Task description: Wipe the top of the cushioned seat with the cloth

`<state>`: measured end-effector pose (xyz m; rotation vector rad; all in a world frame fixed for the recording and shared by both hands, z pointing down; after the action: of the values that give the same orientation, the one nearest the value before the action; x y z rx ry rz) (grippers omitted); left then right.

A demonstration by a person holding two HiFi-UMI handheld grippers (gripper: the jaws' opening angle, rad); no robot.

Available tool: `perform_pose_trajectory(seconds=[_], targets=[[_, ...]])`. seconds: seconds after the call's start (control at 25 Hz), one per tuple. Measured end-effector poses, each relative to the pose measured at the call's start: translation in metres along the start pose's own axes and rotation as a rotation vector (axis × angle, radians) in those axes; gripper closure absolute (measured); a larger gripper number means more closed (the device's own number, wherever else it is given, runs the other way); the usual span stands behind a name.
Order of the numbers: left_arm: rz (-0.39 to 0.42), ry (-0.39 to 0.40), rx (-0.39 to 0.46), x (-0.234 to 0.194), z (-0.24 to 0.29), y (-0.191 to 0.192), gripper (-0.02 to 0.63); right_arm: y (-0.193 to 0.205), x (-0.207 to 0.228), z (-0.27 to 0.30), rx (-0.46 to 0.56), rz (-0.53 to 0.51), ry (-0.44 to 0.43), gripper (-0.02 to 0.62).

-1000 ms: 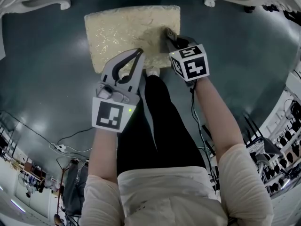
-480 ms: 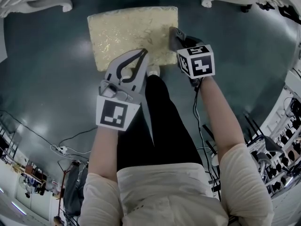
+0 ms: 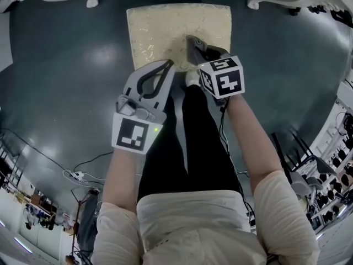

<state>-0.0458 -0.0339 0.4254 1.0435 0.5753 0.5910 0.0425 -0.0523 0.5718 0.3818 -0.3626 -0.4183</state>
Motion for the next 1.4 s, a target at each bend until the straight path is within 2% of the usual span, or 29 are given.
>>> perform_pose_trajectory(seconds=[0.44, 0.64, 1.0, 1.4], targets=[[-0.052, -0.084, -0.024, -0.066, -0.073, 0.04, 0.603, -0.001, -0.117, 0.062, -0.051, -0.057, -0.122, 0.568], [-0.069, -0.104, -0.035, -0.083, -0.092, 0.057, 0.603, -0.002, -0.154, 0.081, -0.063, -0.067, -0.167, 0.568], [-0.099, -0.134, -0.028, -0.081, -0.093, 0.076, 0.603, 0.011, -0.155, 0.096, -0.072, -0.056, -0.184, 0.568], [-0.084, -0.116, -0.037, -0.054, -0.072, 0.07, 0.603, 0.018, -0.121, 0.082, -0.052, -0.027, -0.185, 0.568]])
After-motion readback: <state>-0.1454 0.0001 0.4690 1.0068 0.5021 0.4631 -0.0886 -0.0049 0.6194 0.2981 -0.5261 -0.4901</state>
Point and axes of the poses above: the fingertips, and each gripper's own axes: z forward along the fingers, x to its right, y out of its underside, the point moved 1 cm from there along -z, backward along the fingers, and after that the axes turned 1 degree about x, right-handed, at the moved point
